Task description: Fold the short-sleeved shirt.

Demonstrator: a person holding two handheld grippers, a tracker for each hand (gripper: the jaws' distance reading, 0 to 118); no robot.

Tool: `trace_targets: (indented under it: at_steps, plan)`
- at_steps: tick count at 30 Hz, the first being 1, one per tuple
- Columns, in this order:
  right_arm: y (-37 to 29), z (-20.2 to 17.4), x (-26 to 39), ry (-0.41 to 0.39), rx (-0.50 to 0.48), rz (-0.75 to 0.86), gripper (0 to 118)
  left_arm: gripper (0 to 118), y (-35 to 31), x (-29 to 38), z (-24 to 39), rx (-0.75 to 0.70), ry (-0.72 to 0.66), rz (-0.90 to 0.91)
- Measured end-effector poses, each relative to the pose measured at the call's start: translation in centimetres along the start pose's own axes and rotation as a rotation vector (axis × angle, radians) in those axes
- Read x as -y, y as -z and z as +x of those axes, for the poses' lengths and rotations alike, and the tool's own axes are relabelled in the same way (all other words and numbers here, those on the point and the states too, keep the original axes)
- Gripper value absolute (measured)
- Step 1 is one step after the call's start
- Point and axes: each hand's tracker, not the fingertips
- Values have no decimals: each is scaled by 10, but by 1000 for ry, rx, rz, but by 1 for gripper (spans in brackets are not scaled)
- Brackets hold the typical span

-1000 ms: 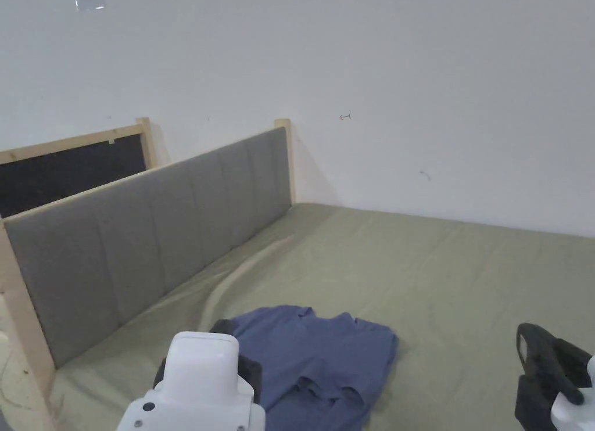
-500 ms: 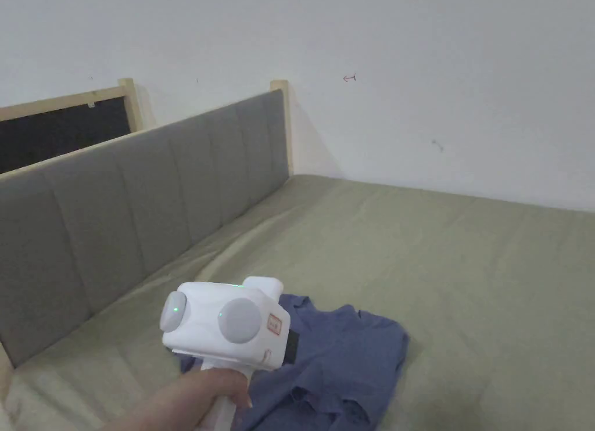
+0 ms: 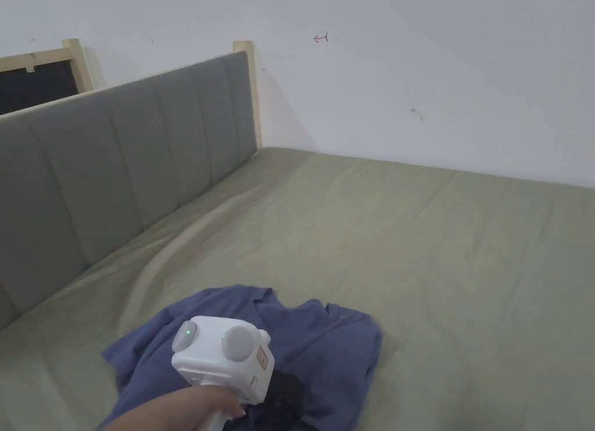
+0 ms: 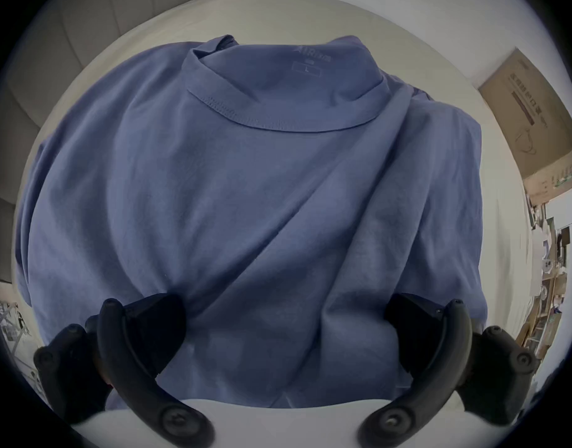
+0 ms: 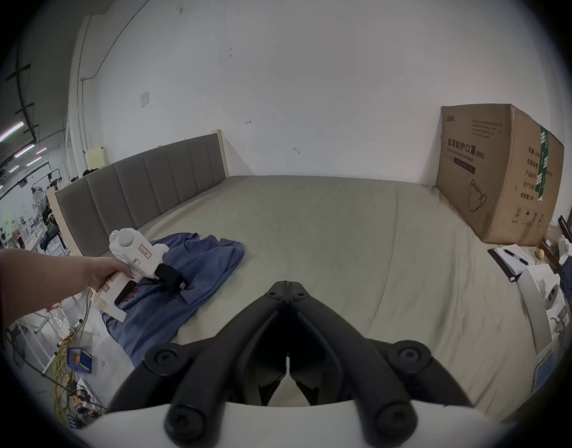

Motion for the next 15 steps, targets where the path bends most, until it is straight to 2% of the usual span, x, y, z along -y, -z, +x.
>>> trace_targets:
  at_steps: [6,7,9,10,12,13,14,15]
  plan:
    - [1,-1,2,65,-24,-11,0,116,-4,-7,10,-70,-8,2]
    - [0,0,2,65,-30,-16,0,112,-6,2,15,4,-45,-121]
    - [-5,0,1,48,-38,-22,0,91,-20,7,16,-4,-45,-104]
    - [-8,1,-1,37,-36,-19,0,73,-28,11,16,-13,-42,-78]
    - [-16,1,-7,31,-32,-9,0,10,-42,18,14,-21,-45,-55]
    - [-22,3,-10,38,-31,0,0,2,-45,19,9,-22,-44,-53]
    - [-28,6,-13,52,-34,16,0,2,-58,18,3,-104,-8,93]
    - [-33,7,-15,63,-36,30,0,2,-66,20,1,-106,-5,131]
